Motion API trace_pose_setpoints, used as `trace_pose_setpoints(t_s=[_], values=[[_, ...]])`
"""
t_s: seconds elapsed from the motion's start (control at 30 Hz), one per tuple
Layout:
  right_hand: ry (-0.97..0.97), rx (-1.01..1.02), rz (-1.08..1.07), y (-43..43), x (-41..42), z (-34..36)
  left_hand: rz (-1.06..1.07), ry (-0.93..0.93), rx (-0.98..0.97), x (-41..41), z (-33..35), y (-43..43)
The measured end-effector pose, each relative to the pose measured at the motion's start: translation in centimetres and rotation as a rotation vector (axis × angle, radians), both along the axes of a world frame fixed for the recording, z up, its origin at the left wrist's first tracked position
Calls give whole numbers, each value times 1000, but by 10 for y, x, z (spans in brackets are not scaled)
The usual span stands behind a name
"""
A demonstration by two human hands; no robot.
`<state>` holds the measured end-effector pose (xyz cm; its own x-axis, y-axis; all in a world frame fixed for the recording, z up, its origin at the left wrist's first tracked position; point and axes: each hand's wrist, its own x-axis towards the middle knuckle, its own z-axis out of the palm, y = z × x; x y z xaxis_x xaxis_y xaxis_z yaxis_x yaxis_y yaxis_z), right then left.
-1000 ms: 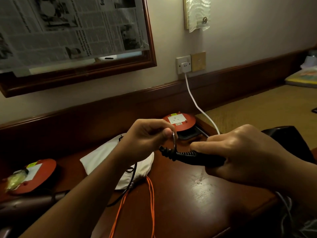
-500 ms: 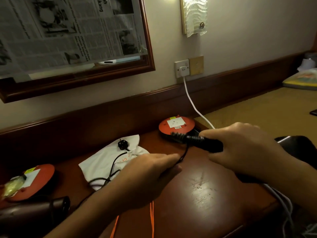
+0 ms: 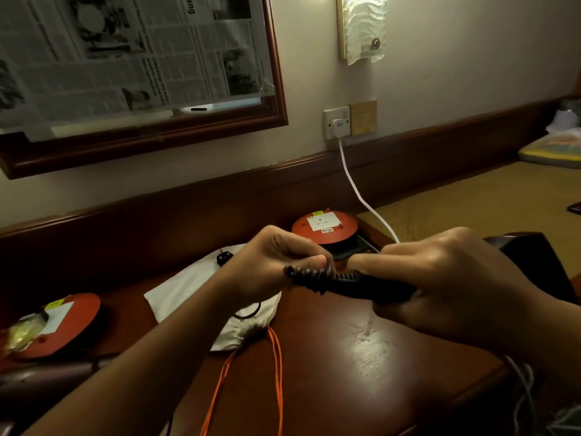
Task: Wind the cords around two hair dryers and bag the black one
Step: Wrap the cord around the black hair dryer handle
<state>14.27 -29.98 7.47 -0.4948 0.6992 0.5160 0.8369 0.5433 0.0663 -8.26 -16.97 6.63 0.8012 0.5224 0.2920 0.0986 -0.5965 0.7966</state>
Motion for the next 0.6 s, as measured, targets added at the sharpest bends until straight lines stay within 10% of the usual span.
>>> trace_pose_setpoints(t_s=[0.27, 0.6], values=[[198, 53, -295, 6, 7, 5, 162, 257, 573, 2, -39, -33], [-133, -75, -337, 20, -4, -1, 185, 67, 982, -2, 11, -18]])
